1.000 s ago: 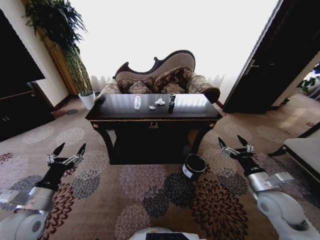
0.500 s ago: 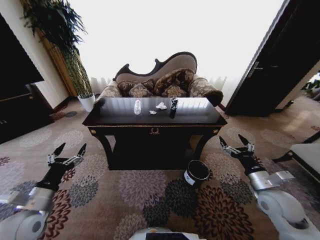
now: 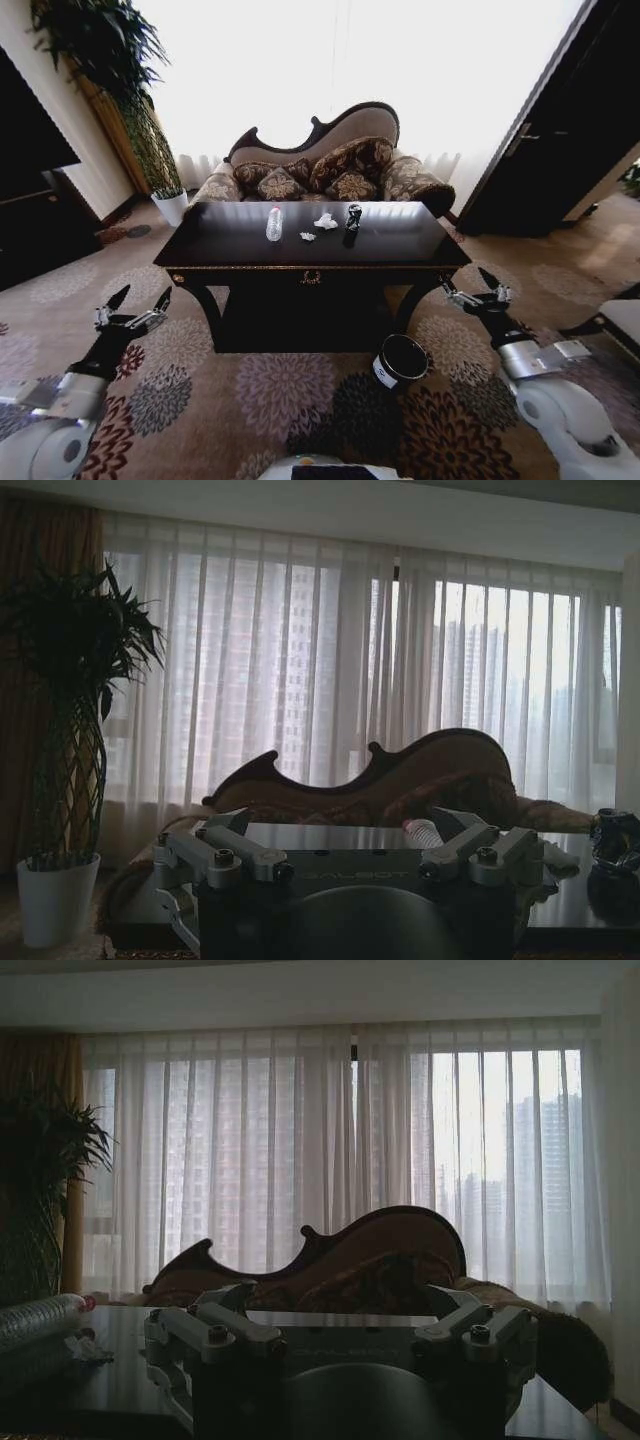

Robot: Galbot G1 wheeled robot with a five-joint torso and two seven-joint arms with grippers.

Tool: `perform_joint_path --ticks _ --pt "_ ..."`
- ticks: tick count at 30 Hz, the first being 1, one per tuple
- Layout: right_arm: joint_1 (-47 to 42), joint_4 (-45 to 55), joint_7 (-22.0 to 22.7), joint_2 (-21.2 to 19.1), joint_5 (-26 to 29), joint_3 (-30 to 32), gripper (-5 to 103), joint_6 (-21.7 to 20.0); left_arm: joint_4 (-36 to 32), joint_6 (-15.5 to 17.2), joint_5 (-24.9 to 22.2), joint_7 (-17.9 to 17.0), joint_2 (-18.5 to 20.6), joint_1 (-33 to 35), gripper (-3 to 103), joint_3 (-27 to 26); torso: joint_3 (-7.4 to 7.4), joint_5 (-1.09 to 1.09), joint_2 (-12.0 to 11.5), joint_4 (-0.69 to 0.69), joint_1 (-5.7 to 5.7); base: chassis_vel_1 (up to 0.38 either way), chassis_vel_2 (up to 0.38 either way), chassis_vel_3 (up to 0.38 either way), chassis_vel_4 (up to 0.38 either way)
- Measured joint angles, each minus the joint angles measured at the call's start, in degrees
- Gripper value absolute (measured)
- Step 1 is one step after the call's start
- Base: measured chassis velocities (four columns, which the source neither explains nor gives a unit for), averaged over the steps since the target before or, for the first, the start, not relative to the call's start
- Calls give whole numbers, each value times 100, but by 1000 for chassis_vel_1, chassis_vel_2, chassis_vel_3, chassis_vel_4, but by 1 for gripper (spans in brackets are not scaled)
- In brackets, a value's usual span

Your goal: Move to the front of the table and place the trash on the table into the trash bin.

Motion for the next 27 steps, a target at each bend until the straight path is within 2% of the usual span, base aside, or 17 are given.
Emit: perform_joint_path --ticks 27 --pt "15 -50 120 14 -15 -3 100 32 26 -38 72 76 -39 -23 100 60 0 0 0 0 1 -142 148 144 -146"
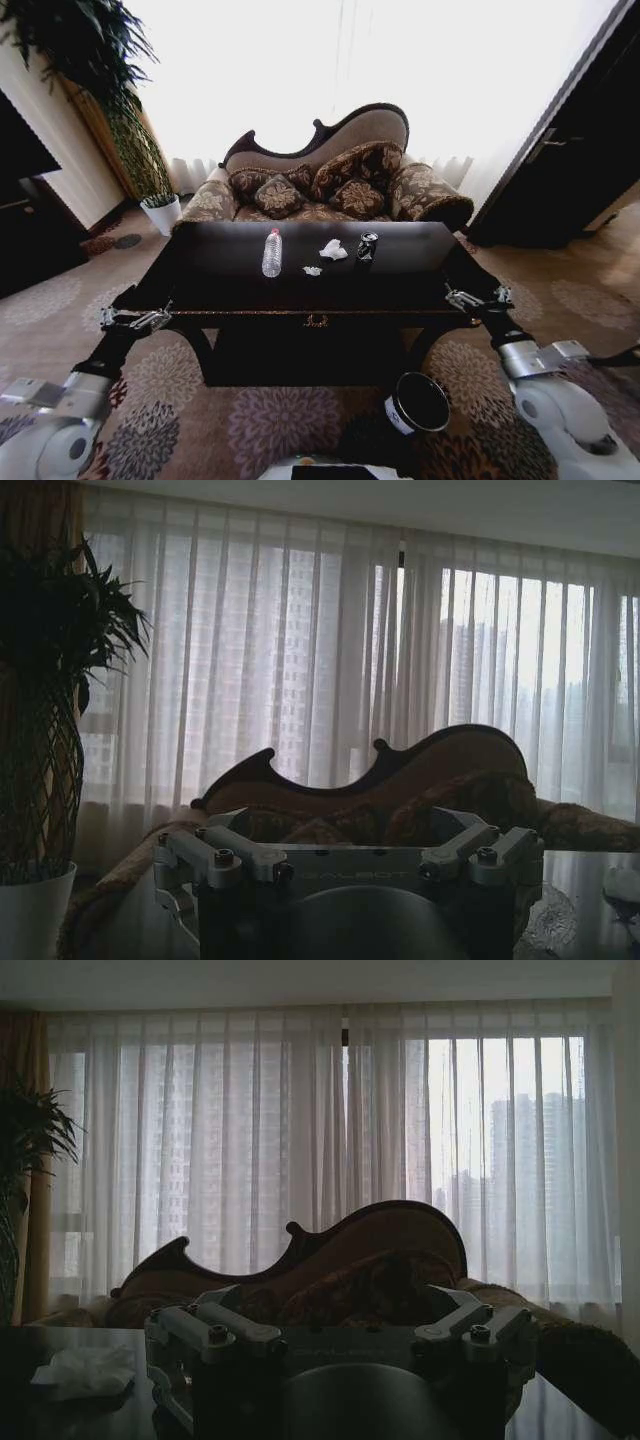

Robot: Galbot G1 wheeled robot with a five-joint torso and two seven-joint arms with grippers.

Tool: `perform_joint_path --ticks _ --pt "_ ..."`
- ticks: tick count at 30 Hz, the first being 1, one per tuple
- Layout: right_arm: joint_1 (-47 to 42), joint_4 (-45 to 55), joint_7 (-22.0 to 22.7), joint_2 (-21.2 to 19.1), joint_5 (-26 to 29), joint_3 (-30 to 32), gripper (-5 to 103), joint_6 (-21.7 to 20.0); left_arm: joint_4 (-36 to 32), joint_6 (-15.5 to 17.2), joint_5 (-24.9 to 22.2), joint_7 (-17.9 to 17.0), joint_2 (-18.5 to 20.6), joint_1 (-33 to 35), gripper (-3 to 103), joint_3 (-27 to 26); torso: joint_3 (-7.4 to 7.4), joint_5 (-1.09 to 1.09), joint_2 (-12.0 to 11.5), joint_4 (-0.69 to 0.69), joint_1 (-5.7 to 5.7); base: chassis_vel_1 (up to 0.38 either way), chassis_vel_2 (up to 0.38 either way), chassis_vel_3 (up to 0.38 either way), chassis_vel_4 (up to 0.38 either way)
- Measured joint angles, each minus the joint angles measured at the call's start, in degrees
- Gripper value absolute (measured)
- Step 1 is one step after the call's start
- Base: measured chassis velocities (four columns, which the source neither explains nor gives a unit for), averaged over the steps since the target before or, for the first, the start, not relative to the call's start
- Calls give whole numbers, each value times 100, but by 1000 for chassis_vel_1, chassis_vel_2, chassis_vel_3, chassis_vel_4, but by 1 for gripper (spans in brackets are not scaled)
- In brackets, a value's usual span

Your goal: Move to the front of the table and place the trash on the table into the trash bin.

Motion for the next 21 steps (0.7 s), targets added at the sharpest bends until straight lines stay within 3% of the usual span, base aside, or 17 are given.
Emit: perform_joint_path --ticks 11,15,18,21 --pt "-66 91 128 7 23 55 100 125 -119 9 -36 -58 41 25 100 -11 -3 0 3 0 -6 -16 19 15 -15" --pt "-92 205 122 36 -76 111 100 143 -218 52 -98 -146 313 -58 100 72 -2 0 3 -1 -6 0 0 0 0" --pt "50 472 108 2 -144 -49 100 104 -633 547 -857 -950 921 -84 100 150 -1 -1 1 -3 -2 0 0 0 0" --pt "221 510 111 -61 -163 -265 100 43 -770 656 -1047 -1133 1070 -12 100 53 -1 1 1 1 -2 0 0 0 0"
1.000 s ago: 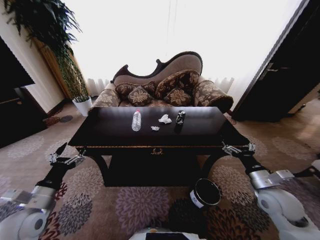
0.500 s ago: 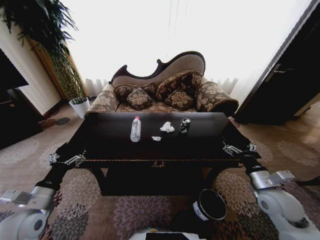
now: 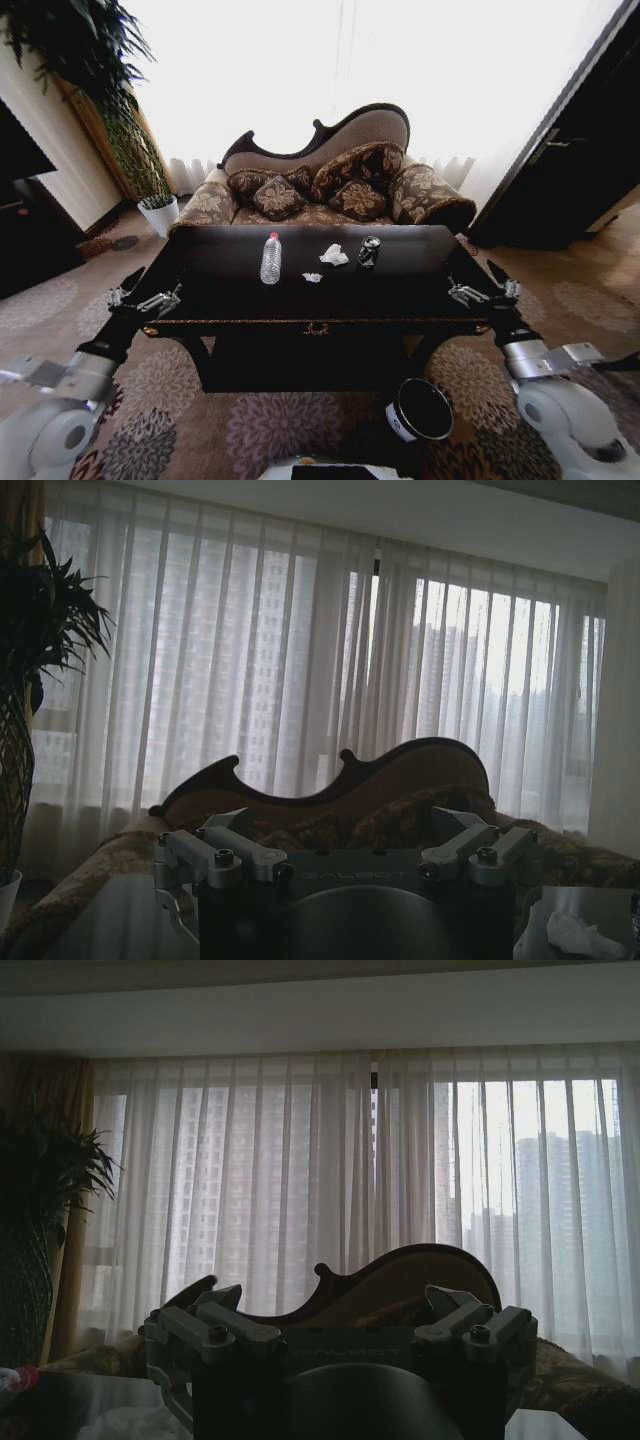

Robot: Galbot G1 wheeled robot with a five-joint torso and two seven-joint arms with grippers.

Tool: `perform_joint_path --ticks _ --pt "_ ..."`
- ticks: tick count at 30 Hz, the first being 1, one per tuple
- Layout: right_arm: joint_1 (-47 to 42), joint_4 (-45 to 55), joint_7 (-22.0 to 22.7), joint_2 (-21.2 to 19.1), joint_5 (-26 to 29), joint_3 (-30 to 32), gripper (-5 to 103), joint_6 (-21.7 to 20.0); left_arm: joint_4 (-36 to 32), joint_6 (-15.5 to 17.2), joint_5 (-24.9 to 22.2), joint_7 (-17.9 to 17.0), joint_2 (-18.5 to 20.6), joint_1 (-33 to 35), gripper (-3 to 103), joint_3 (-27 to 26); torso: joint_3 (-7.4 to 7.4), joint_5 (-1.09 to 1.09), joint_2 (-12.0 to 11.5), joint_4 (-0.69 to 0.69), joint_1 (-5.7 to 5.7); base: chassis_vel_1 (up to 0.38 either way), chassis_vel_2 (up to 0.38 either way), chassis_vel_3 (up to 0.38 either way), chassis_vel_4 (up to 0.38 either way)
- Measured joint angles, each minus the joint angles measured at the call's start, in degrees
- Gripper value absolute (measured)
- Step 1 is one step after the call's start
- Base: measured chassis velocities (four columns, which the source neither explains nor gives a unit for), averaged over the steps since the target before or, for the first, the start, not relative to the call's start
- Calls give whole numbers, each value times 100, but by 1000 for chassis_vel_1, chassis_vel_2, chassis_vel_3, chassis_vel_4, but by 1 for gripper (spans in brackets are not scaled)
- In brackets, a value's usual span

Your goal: Move to the front of the table and place the trash on the table into the trash bin.

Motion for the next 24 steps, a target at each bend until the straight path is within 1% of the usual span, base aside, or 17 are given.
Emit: perform_joint_path --ticks 2,4,5,6,8,9,10,11,13,14,15,17,18,19,21,23,24 --pt "79 36 1 -26 -39 -149 100 -26 -120 204 -423 -229 253 -81 100 -42 0 -1 0 3 -1 0 0 0 0" --pt "40 65 1 -10 -69 -168 100 -22 -135 340 -787 -364 487 -229 100 -32 0 -2 0 0 -1 0 0 0 0" --pt "40 65 1 -10 -69 -168 100 -22 -135 340 -787 -364 487 -229 100 -32 0 -2 0 0 -1 0 0 0 0" --pt "-7 86 1 12 -85 -168 100 -9 -112 453 -1141 -502 744 -382 100 -3 0 -1 0 -4 0 0 0 0 0" --pt "-42 111 2 33 -94 -164 100 8 -33 523 -1397 -620 1016 -495 100 44 0 -1 0 -4 0 0 0 0 0" --pt "-55 123 1 44 -97 -160 100 15 43 551 -1502 -683 1216 -564 100 87 1 -2 0 -4 0 0 0 0 0" --pt "-55 123 1 44 -97 -160 100 15 43 551 -1502 -683 1216 -564 100 87 1 -2 0 -4 0 0 0 0 0" --pt "-63 139 1 60 -100 -157 100 20 192 583 -1603 -729 1531 -677 100 196 0 -1 -1 -1 0 0 0 0 0" --pt "-64 163 1 78 -112 -162 100 20 416 628 -1815 -818 1918 -880 100 388 0 -2 -1 0 0 0 0 0 0" --pt "-64 163 1 78 -112 -162 100 20 416 628 -1815 -818 1918 -880 100 388 0 -2 -1 0 0 0 0 0 0" --pt "-65 178 1 93 -125 -177 100 20 620 654 -2020 -885 2196 -1080 100 555 0 -2 -1 -2 0 0 0 0 0" --pt "-72 191 1 113 -148 -192 100 20 943 673 -2276 -920 2538 -1377 100 793 1 -3 -1 -2 0 0 0 0 0" --pt "-72 191 1 113 -148 -192 100 20 943 673 -2276 -920 2538 -1377 100 793 1 -3 -1 -2 0 0 0 0 0" --pt "-81 193 1 131 -165 -198 100 20 1199 677 -2461 -931 2815 -1634 100 963 1 -3 -1 -2 0 0 0 0 0" --pt "-96 181 1 154 -189 -202 100 20 1447 678 -2647 -975 3103 -1928 100 1153 1 -1 -1 -2 1 0 0 0 0" --pt "-105 158 1 174 -224 -213 100 20 1621 678 -2787 -1063 3301 -2203 100 1370 1 -1 -1 -2 1 0 0 0 0" --pt "-105 158 1 174 -224 -213 100 20 1621 678 -2787 -1063 3301 -2203 100 1370 1 -1 -1 -2 1 0 0 0 0"
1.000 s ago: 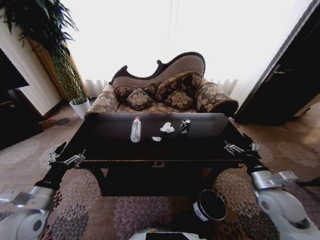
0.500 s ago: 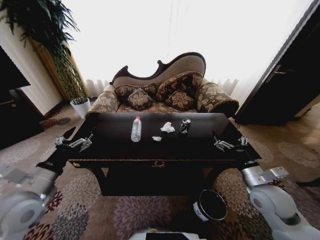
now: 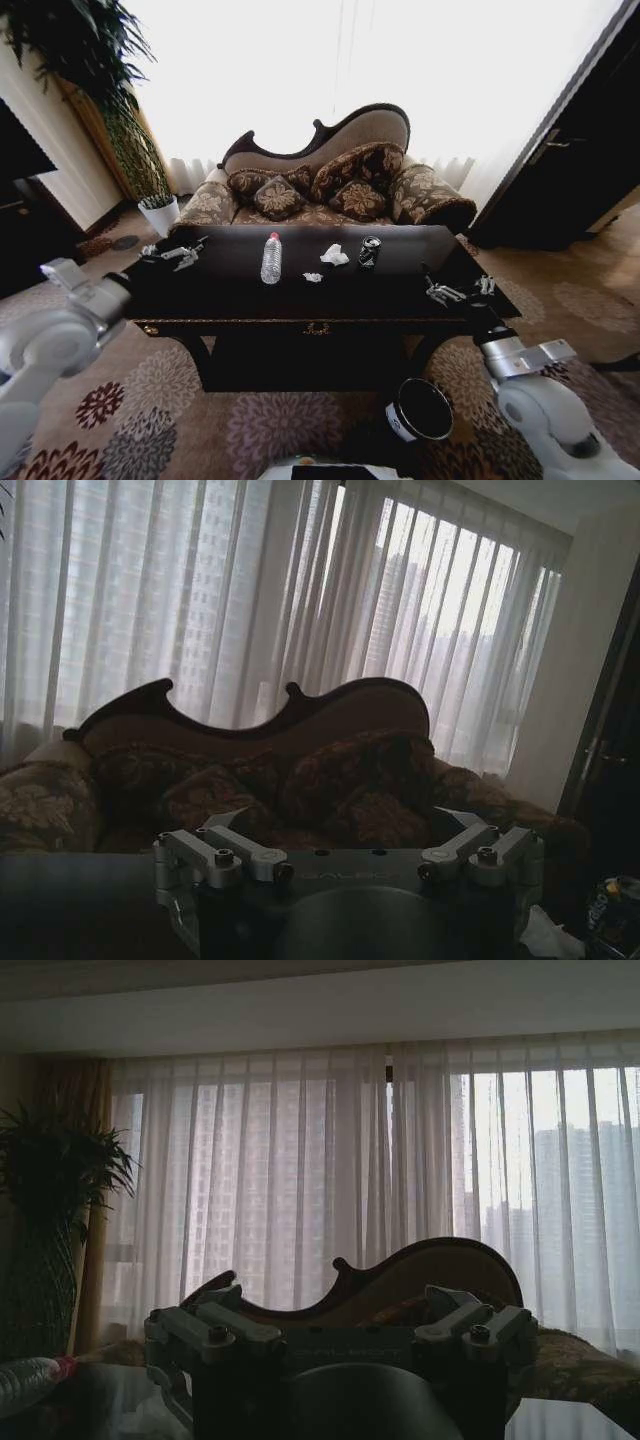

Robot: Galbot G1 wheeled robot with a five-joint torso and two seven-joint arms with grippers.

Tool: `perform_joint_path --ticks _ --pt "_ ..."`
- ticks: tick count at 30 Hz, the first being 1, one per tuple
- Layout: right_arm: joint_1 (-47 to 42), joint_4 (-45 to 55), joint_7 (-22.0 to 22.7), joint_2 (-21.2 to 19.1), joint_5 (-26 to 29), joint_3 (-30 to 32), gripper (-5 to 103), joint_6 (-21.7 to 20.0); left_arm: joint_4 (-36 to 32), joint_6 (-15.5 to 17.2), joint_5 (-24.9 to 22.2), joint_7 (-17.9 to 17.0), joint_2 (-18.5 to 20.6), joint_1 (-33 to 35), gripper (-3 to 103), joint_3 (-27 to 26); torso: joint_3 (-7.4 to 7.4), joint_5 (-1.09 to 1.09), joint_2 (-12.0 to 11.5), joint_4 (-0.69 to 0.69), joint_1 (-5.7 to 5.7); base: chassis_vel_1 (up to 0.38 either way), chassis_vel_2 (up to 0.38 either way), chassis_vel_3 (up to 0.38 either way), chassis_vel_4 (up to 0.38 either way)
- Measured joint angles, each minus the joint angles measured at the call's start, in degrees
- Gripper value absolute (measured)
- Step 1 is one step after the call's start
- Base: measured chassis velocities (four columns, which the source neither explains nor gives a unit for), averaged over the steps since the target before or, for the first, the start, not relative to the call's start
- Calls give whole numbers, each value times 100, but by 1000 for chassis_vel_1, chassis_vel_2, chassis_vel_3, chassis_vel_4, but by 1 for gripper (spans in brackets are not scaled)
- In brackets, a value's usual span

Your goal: Move to the front of the table and place the trash on the table into the trash bin.

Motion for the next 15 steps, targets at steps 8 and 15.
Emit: perform_joint_path --ticks 8,15 --pt "-16 62 0 201 -269 -163 100 -32 231 311 -112 -591 263 -1444 100 1694 0 -1 0 -1 0 0 0 0 0" --pt "71 32 0 324 -414 -360 100 -48 248 371 91 -405 629 -1923 100 2545 -1 0 0 1 -1 0 0 0 0"
